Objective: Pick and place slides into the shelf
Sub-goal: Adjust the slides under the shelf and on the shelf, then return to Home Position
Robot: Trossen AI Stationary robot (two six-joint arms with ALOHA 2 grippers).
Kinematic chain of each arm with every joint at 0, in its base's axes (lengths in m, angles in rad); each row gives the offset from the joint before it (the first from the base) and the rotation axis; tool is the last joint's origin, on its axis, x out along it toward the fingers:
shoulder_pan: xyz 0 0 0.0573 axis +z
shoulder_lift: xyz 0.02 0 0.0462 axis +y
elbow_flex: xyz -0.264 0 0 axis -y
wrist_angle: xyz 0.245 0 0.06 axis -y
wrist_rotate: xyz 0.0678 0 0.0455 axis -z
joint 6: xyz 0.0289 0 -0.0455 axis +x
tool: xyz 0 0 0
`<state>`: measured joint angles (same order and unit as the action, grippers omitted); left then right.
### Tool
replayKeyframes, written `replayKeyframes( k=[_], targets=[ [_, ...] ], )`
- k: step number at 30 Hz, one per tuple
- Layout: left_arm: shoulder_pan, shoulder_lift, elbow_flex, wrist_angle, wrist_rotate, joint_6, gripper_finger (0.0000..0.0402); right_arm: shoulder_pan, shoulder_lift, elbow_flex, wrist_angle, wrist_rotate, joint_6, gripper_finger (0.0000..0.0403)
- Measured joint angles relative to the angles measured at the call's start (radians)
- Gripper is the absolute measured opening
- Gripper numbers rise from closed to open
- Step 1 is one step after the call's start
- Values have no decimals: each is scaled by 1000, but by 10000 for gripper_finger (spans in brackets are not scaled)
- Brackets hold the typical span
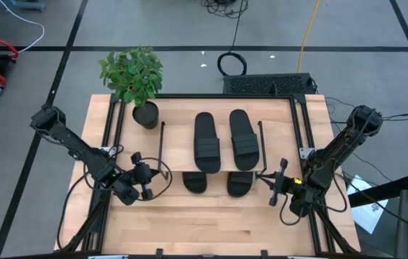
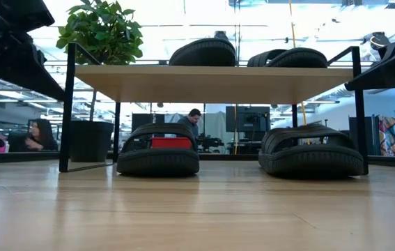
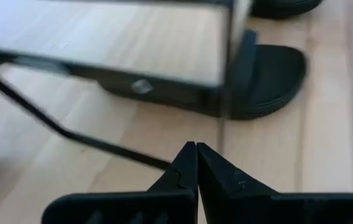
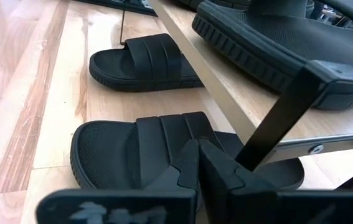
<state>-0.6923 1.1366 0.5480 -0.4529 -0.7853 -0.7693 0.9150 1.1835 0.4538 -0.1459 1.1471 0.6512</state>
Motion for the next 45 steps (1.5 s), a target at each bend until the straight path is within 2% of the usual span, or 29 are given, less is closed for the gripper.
replayKeyframes(
  k=[8, 13, 16, 22, 26, 29, 32, 34, 37, 40, 42, 45],
  targets=[
    [-19, -20, 0, -216, -94, -160, 0, 3, -40, 25, 42, -128, -94, 0],
    [-69, -76, 0, -228, -144, -121, 0, 3, -102, 31, 128, -214, -245, 0],
    [-112, -124, 0, -233, -199, -83, 0, 3, -151, 31, 203, -231, -351, 0],
    [-194, -240, 0, -209, -345, 89, 0, -9, -289, 31, 331, -237, -556, 0],
    [-201, -314, 0, -73, -362, 336, 0, -71, -384, 31, 338, -329, -654, 0],
    [-188, -353, 0, 98, -302, 585, 0, -156, -425, 31, 342, -428, -694, 0],
    [-159, -367, 0, 300, -174, 852, 0, -257, -433, 31, 364, -559, -721, 0],
    [-127, -368, 0, 430, -45, 1018, 0, -327, -432, 31, 382, -663, -727, 0],
    [-63, -367, 0, 555, 216, 1202, 0, -428, -425, 31, 415, -828, -725, 0],
    [23, -366, 0, 614, 423, 1294, 0, -511, -417, 31, 477, -953, -724, 0],
    [98, -366, 0, 622, 464, 1306, 0, -564, -413, 31, 509, -1023, -721, 0],
    [225, -366, 0, 620, 467, 1260, 0, -646, -413, 31, 502, -1093, -719, 0]
  ],
)
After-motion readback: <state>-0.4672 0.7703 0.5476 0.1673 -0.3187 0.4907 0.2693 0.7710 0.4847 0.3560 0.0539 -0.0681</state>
